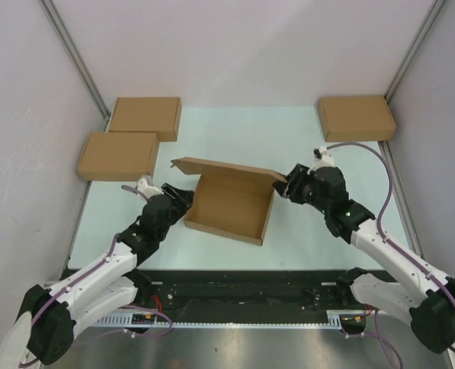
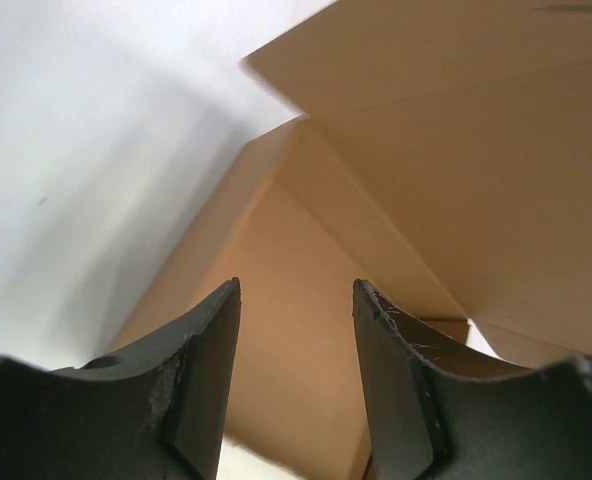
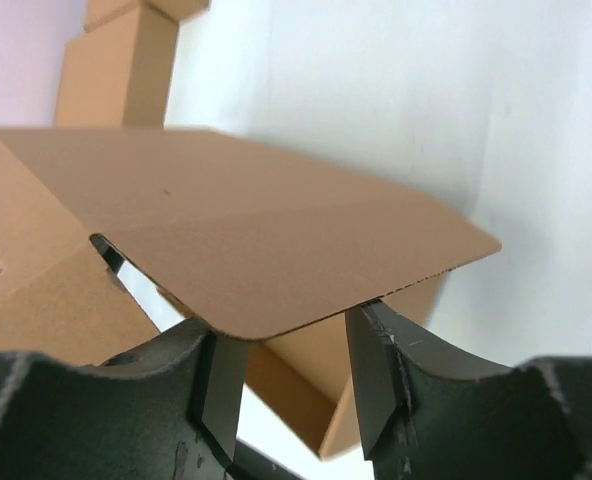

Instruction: Fold the paper box

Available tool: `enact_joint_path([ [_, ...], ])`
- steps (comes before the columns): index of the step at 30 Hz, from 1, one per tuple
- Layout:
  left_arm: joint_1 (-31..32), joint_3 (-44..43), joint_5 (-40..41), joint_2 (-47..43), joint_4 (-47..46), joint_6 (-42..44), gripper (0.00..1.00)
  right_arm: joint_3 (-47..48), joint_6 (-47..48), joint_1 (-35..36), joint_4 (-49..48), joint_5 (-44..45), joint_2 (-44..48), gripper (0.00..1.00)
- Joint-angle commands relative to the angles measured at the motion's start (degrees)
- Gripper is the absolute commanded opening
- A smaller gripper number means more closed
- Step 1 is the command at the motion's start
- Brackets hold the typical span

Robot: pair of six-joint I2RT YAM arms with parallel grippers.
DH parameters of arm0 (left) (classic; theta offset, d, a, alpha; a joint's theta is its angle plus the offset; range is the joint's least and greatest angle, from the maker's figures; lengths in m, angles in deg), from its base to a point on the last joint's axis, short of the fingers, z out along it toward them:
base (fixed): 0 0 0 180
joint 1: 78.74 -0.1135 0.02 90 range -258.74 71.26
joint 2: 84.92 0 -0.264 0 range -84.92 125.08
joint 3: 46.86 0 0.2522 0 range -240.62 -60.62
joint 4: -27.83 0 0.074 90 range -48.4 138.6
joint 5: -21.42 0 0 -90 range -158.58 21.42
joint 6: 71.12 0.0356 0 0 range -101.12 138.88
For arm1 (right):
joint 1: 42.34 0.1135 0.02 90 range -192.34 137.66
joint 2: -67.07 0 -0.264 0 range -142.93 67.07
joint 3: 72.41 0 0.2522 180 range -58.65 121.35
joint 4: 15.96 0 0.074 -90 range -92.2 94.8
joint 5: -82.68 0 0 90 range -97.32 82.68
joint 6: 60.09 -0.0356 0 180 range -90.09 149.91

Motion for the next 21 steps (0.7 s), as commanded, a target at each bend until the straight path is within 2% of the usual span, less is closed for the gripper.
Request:
enact_joint_path([
  [1,-0.15,-5.63,1.82,2.10,-2.61,6.05,0.55,7.22,5.43,-3.94,-1.33,0.78,-4.86,0.48],
  [5,-0.15,-6.60,0.77,4.04,-4.02,7.73,0.55,9.33,10.61,-4.92,0.18,5.43,-5.40,0.50],
  [8,-0.15,-6.16,-0.02,6.23,-5.95,8.34,0.55,9.33,14.91,-5.10,0.00,9.03,-5.31,0.58],
  [15,-0.32,-10.37,-2.57,15.90,-9.12,9.31,0.57,9.68,20.64,-5.54,-3.42,7.81,-10.14,0.64],
  [21,-0.50,-15.12,-5.29,22.14,-9.03,12.03,0.57,9.68,28.80,-5.54,-15.35,6.75,-14.62,0.66],
])
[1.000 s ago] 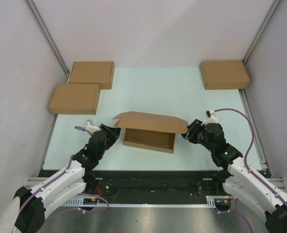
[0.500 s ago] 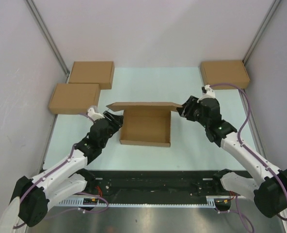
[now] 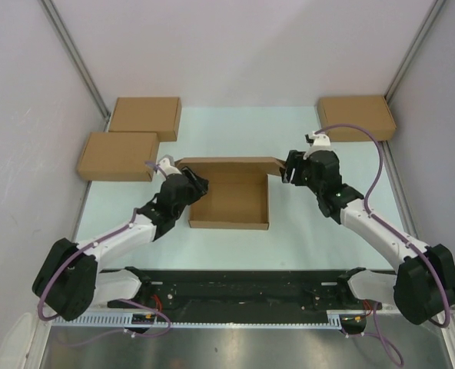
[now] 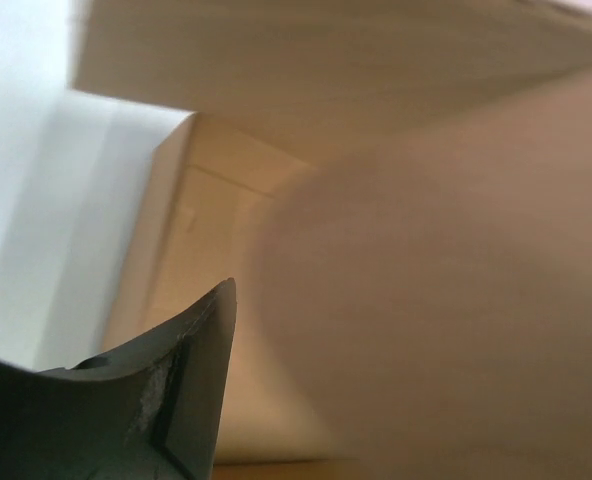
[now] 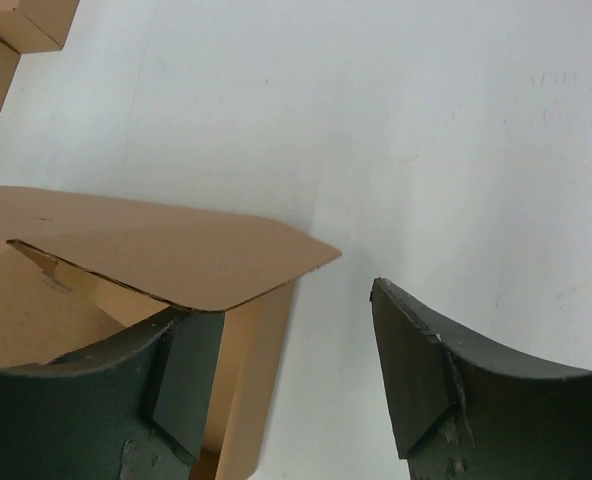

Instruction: Fold the paper box

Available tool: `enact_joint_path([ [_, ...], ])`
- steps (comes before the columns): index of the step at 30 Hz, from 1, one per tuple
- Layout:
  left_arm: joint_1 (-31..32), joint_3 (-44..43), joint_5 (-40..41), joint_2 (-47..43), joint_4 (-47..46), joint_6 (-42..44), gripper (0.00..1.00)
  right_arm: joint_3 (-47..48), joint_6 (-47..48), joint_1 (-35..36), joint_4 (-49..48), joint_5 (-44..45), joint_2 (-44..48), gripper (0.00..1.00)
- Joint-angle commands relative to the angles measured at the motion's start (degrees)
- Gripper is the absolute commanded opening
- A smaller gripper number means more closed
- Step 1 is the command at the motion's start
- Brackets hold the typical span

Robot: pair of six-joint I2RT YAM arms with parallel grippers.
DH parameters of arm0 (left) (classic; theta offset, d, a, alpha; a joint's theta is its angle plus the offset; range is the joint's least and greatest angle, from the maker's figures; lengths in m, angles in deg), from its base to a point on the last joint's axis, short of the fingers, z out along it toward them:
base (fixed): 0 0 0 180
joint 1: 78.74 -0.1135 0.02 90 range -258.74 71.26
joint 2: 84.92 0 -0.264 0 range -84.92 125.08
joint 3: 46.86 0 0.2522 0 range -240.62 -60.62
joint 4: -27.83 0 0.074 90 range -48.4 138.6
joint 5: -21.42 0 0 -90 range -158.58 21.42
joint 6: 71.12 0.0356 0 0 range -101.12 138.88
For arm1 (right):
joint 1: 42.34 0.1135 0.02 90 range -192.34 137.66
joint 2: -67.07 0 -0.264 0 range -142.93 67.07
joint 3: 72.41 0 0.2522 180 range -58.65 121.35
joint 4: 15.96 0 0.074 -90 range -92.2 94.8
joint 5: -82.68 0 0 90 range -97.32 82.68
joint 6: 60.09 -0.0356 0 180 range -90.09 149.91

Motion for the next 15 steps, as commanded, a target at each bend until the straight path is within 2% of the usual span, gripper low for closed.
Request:
enact_joint_path([
  [1,-0.35,-4.46,-2.54,2.93,-2.71,3.60,0.57,2.49,8.19,-0.27,-12.16,-0.26,-3.12,0.66],
  [10,-0.70,-6.40,-4.04,8.82,-2.01,7.12,0.57,3.28,9.87,-4.21,-27.55,-5.45,-10.78,0.69],
  [15,-1.05,-6.48,-4.74,10.14,-2.36,7.47,0.57,4.87,6.62,-9.58,-32.38,-17.73,-18.24,0.69],
])
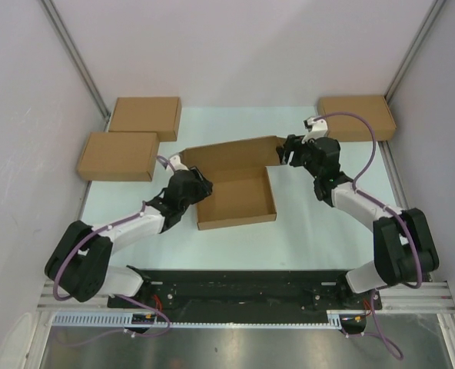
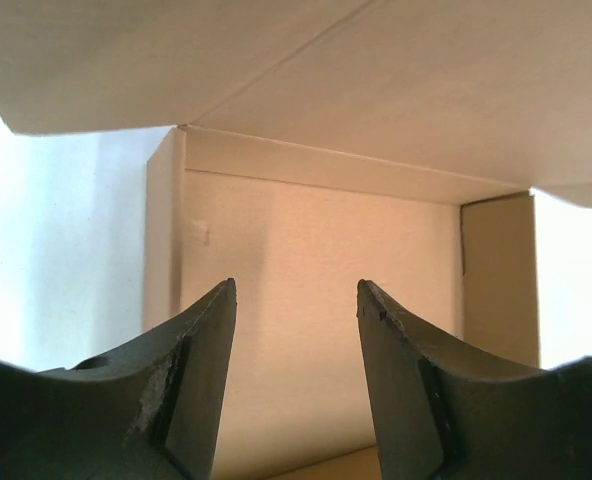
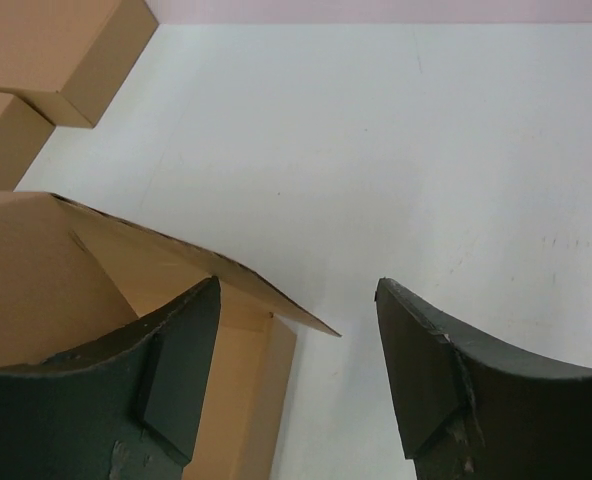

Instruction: Fold the paper box

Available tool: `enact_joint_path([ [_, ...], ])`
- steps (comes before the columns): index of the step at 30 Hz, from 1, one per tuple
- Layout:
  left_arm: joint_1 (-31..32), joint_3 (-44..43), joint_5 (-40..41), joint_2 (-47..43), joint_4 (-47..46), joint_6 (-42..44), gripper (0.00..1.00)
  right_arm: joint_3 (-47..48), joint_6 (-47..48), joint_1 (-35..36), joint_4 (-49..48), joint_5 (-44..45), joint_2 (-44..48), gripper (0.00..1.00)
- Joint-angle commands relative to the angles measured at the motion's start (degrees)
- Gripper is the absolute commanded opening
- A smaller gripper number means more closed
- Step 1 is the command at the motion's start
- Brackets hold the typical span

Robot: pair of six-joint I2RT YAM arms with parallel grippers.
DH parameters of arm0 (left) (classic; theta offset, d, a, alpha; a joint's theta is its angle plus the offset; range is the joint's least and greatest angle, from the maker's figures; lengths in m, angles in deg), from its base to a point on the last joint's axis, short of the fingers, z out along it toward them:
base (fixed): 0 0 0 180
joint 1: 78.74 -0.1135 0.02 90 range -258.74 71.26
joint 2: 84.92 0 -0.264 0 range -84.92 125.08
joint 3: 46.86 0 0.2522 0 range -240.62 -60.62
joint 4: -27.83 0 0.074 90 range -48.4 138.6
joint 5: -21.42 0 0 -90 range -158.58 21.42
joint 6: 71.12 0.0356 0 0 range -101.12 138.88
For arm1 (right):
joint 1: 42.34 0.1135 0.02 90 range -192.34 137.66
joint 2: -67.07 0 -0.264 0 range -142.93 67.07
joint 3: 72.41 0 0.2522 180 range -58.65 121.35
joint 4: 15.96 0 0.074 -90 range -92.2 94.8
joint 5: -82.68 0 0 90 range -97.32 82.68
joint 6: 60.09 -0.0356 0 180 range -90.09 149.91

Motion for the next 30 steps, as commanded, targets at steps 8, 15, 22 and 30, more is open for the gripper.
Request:
enact_joint_path([
  [8,-1.05,-3.52,-2.69,3.65,-0.86,4.79,0.57,4.11,-9.76,-8.52,-26.15,-27.07,-14.06,0.68],
  [15,-1.67,-4.13,-3.13,5.14,-0.33,6.28,0.56,8.15,-13.78,-9.75,-33.62,-32.60,-21.44,0.67],
  [22,-2.37,-4.75,-2.78,4.53,0.46,7.16,0.56,10.09,-15.65,-10.89,-33.55,-36.66,-23.74,0.40],
  [30,-2.90,-6.24,-1.90,1.99,1.78,8.74,0.57,9.91,-10.82,-9.14,-22.22,-32.54,-19.35,0.17],
])
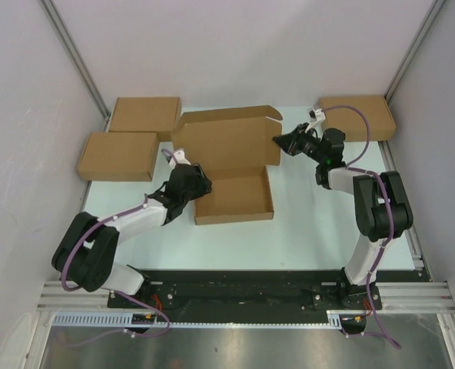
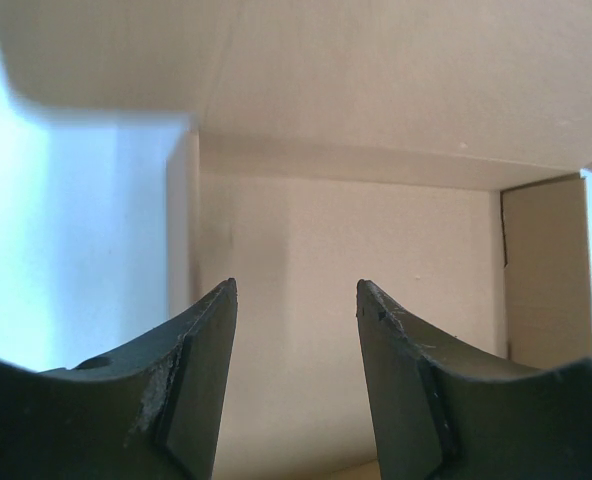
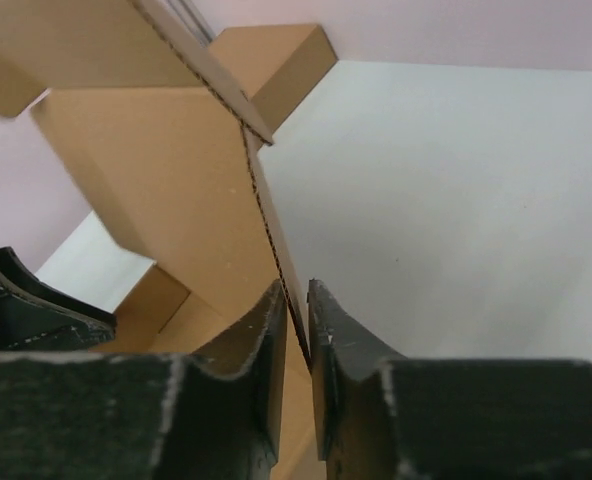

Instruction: Fold the paper box

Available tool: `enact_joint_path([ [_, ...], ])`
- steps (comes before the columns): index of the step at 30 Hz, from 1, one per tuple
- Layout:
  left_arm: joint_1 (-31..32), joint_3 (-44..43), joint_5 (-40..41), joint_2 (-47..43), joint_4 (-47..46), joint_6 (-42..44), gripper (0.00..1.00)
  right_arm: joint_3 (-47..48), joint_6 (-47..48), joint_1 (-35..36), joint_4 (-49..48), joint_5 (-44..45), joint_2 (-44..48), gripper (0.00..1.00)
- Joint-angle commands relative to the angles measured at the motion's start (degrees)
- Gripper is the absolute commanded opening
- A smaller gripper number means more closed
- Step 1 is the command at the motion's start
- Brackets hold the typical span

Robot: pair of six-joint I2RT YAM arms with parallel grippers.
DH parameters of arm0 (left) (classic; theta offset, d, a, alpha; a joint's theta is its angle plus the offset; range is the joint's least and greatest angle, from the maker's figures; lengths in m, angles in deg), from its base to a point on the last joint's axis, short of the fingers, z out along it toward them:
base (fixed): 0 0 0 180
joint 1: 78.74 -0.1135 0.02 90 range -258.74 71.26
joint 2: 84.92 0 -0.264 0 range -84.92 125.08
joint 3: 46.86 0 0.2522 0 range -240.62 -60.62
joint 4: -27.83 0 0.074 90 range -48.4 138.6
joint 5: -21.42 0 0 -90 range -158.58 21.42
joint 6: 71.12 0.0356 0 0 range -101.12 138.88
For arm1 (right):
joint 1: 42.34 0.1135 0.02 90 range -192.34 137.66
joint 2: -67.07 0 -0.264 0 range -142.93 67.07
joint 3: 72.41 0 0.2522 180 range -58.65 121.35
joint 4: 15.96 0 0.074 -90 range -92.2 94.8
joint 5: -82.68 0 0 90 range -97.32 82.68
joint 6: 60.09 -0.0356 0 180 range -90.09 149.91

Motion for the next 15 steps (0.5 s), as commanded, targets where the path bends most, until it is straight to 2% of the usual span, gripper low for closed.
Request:
enact_joint_path([
  [1,-0.49,-2.68,0.85,-3.42,0.36,2.82,0.57,1.61,4.29,1.62,8.88,3.19,4.70,0.12],
  [7,-0.49,-2.68,1.73,-7.90,0.36,5.11,0.57,1.61,10.35,6.01,19.26,12.94,9.97,0.00],
  [11,-0.49,-0.49,3.57,-14.39,-1.31,6.08,0.58,0.99,15.36,9.69,22.97,17.86,12.52,0.00],
  [15,-0.75,1.62,8.75,-21.08,-2.27,7.48,0.62,-0.41,18.18,10.93,24.47,22.00,14.89,0.00],
])
